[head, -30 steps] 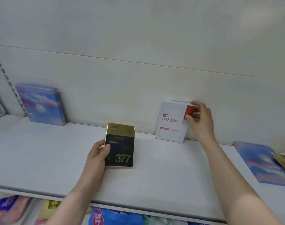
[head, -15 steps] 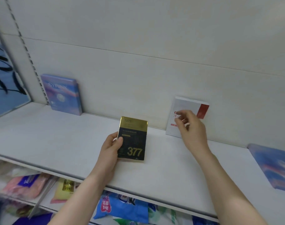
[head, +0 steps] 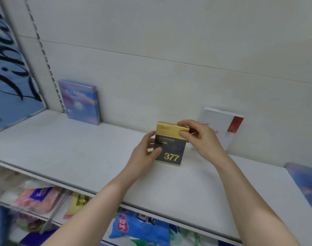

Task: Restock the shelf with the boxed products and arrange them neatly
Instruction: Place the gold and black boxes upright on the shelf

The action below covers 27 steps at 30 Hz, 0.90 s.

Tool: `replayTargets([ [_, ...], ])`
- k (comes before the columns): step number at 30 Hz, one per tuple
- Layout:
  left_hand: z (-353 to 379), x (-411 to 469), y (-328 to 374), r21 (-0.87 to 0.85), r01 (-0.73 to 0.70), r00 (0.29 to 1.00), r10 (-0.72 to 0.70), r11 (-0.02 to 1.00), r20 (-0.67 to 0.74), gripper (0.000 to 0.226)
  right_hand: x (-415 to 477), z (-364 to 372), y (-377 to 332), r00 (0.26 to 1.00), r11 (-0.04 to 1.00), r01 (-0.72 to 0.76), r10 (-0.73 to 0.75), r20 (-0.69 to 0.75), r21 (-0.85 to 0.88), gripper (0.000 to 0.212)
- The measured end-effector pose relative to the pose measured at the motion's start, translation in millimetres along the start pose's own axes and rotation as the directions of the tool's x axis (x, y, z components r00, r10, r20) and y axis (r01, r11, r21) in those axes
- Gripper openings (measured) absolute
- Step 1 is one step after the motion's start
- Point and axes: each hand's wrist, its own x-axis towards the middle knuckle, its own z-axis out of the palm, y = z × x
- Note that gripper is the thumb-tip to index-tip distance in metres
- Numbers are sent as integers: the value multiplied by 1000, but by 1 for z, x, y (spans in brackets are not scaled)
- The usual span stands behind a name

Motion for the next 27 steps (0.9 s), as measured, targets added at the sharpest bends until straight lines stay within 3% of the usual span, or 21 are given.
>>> replayTargets([
  [5,10,39,5,209,-87,993,101,974,-56,45,15,11,7,988,988,13,-37,-150,-154,26],
  [8,9,53,-5,384,-34,999,34,923,6,53,28,16,15,976,955,1,-66,-208,-297,27],
  [14,6,64,-22,527,-48,992,-23,849,127,52,36,27,20,957,731,34,-221,-189,-682,38],
  [16,6,66,-25,537,-65,990,-13,841,142,52,39,28,21,960,726,24,-208,-186,-687,49],
  [20,4,69,-29,540,-79,988,-5,838,153,53,44,30,20,963,758,48,-207,-170,-650,50],
  [27,0,70,-32,542,-108,983,9,833,183,54,48,33,21,968,701,35,-202,-151,-712,58],
])
